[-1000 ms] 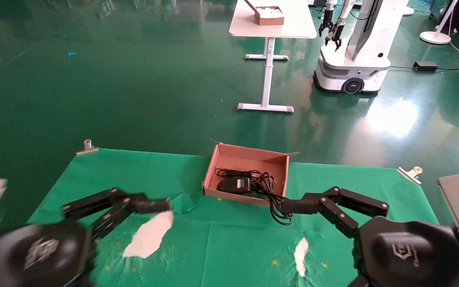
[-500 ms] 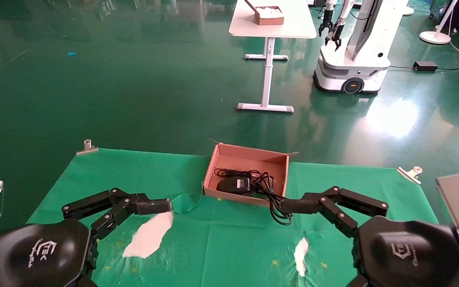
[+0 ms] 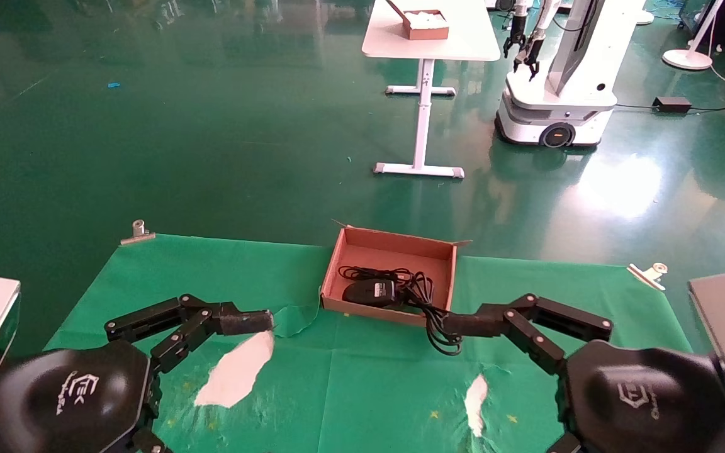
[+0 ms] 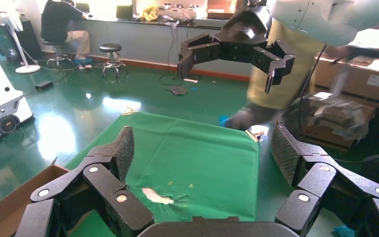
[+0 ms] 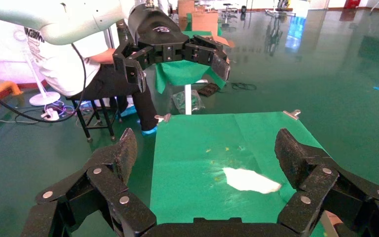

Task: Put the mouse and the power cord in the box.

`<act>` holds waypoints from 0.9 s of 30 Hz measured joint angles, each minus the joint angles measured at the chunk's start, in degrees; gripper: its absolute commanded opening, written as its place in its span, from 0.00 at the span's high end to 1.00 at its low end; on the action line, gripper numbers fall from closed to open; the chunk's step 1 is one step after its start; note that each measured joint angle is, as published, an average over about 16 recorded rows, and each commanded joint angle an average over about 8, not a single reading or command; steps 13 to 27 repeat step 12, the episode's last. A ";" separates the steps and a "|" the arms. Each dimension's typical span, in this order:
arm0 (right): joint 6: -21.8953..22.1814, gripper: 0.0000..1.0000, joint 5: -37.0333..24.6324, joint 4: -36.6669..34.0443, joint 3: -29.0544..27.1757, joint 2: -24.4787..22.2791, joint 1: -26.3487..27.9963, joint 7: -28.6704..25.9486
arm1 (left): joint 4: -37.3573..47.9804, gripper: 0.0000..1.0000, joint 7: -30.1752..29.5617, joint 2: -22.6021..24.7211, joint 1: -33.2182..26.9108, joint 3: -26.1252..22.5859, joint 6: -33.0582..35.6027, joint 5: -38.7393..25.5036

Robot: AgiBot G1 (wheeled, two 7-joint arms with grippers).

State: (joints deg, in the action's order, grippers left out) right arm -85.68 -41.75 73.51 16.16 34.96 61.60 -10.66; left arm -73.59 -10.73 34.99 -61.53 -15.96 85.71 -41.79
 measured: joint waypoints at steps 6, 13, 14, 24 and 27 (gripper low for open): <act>0.02 0.00 -0.02 -0.01 0.00 0.01 0.01 0.00 | 0.09 0.00 -0.02 0.07 -0.07 -0.13 -0.11 -0.11; 0.03 0.00 -0.02 -0.01 0.00 0.01 0.01 0.00 | 0.12 0.00 -0.03 0.10 -0.10 -0.18 -0.15 -0.16; 0.03 0.00 -0.02 -0.01 0.00 0.01 0.01 0.00 | 0.12 0.00 -0.03 0.10 -0.10 -0.18 -0.15 -0.16; 0.03 0.00 -0.02 -0.01 0.00 0.01 0.01 0.00 | 0.12 0.00 -0.03 0.10 -0.10 -0.18 -0.15 -0.16; 0.03 0.00 -0.02 -0.01 0.00 0.01 0.01 0.00 | 0.12 0.00 -0.03 0.10 -0.10 -0.18 -0.15 -0.16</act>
